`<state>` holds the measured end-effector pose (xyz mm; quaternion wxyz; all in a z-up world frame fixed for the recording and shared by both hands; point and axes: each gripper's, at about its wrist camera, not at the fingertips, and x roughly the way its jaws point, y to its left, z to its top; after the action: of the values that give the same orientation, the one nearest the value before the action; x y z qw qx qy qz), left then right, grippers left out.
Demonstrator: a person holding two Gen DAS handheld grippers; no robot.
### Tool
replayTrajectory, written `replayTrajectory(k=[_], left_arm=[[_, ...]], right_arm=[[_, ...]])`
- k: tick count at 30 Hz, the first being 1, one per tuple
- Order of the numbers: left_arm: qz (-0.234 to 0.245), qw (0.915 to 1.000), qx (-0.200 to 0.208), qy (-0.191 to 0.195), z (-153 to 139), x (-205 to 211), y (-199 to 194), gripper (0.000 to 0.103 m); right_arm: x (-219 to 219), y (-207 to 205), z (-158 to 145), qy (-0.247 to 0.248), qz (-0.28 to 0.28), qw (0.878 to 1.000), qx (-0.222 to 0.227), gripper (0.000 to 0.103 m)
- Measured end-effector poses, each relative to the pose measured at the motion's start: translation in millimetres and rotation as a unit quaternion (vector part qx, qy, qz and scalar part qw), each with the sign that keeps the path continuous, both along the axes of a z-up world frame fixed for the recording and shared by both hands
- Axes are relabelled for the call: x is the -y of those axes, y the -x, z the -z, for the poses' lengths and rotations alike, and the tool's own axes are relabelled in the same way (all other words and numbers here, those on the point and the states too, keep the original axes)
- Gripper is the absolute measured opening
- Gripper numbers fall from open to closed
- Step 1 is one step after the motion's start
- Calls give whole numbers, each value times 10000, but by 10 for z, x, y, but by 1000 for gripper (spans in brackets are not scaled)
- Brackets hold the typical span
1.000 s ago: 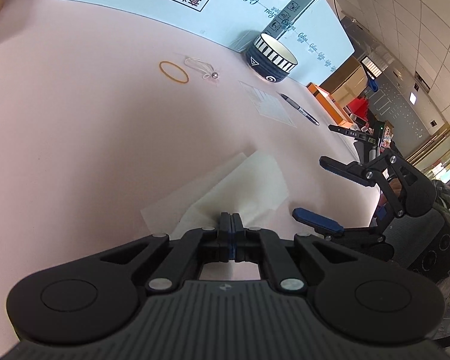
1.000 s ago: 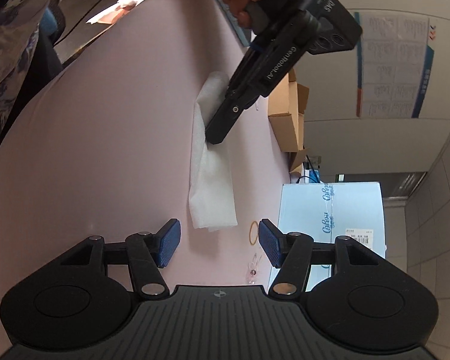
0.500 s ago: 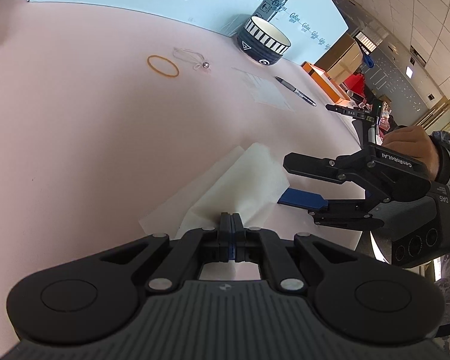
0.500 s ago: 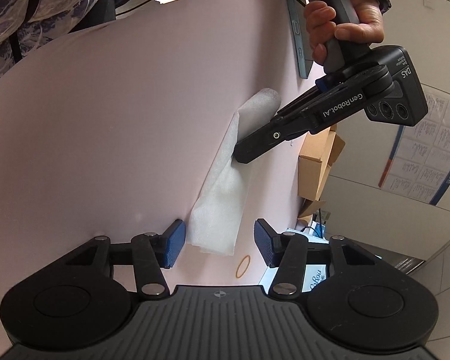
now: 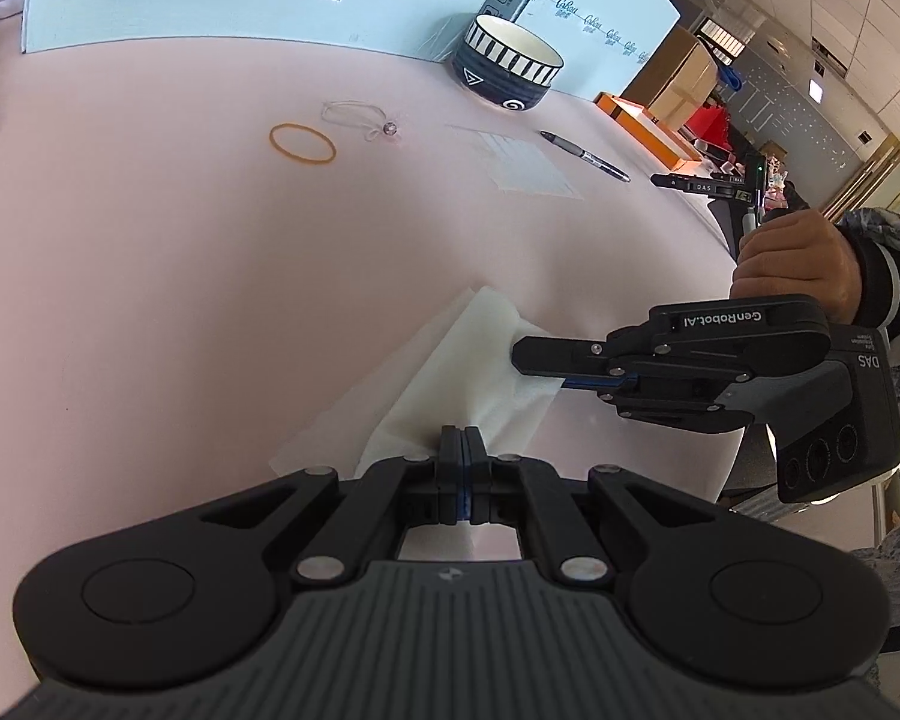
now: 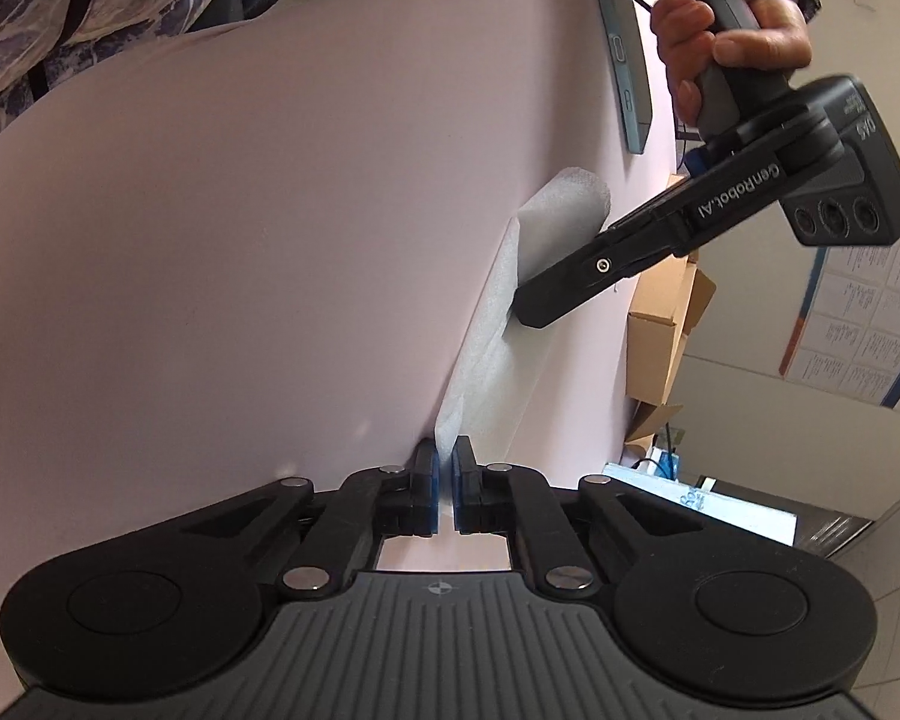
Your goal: Fold shopping bag
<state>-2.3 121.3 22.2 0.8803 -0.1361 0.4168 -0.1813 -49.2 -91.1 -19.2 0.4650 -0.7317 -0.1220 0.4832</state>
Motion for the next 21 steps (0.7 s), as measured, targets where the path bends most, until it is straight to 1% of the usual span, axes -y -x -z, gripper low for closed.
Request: replayTrajectory(k=[1, 2, 3, 4, 5, 6, 7, 9, 11, 12, 13, 15, 16, 17, 20, 21], left_arm=[[59, 9996, 157, -248, -59, 60, 51, 11], [124, 9981, 319, -512, -121, 124, 104, 24], [211, 9932, 607, -970, -219, 212, 180, 40], [291, 9846, 926, -1455, -287, 307, 257, 49], [368, 9725, 1244, -1934, -349, 402, 333, 59], [467, 9578, 1497, -2409, -389, 505, 396, 59], [617, 9496, 1572, -2639, -393, 568, 421, 59], [932, 9346, 1658, -3007, -388, 680, 457, 58], [1145, 9229, 1649, -3286, -361, 791, 469, 57], [1237, 9136, 1684, -3488, -358, 863, 470, 52], [1352, 9022, 1763, -3696, -337, 919, 481, 50], [1544, 8911, 1799, -3869, -299, 989, 482, 49], [1619, 8875, 1805, -3919, -281, 1018, 484, 49], [1678, 8856, 1787, -3945, -258, 1052, 475, 49], [1942, 8693, 1788, -4179, -194, 1128, 483, 48], [1995, 8658, 1786, -4227, -202, 1143, 491, 48]], right_arm=[[-49, -45, -88, -34, 175, 9992, -361, 5], [-86, -108, -173, -65, 306, 9968, -729, 5], [-112, -167, -237, -81, 392, 9940, -1018, 5], [-148, -270, -335, -91, 509, 9878, -1466, 5], [-186, -375, -420, -88, 615, 9802, -1882, 5], [-218, -448, -470, -83, 715, 9736, -2168, 5], [-250, -520, -520, -77, 815, 9661, -2451, 5], [-284, -619, -570, -59, 898, 9557, -2802, 5], [-294, -691, -603, -111, 983, 9473, -3048, 5], [-299, -727, -619, -138, 1026, 9428, -3170, 5], [-302, -758, -630, -184, 1072, 9381, -3289, 5], [-319, -814, -650, -253, 1138, 9307, -3466, 5], [-330, -844, -654, -289, 1184, 9256, -3584, 5], [-333, -863, -643, -322, 1237, 9199, -3708, 5], [-358, -968, -654, -399, 1326, 9057, -4006, 5], [-324, -979, -592, -421, 1344, 9025, -4070, 5]])
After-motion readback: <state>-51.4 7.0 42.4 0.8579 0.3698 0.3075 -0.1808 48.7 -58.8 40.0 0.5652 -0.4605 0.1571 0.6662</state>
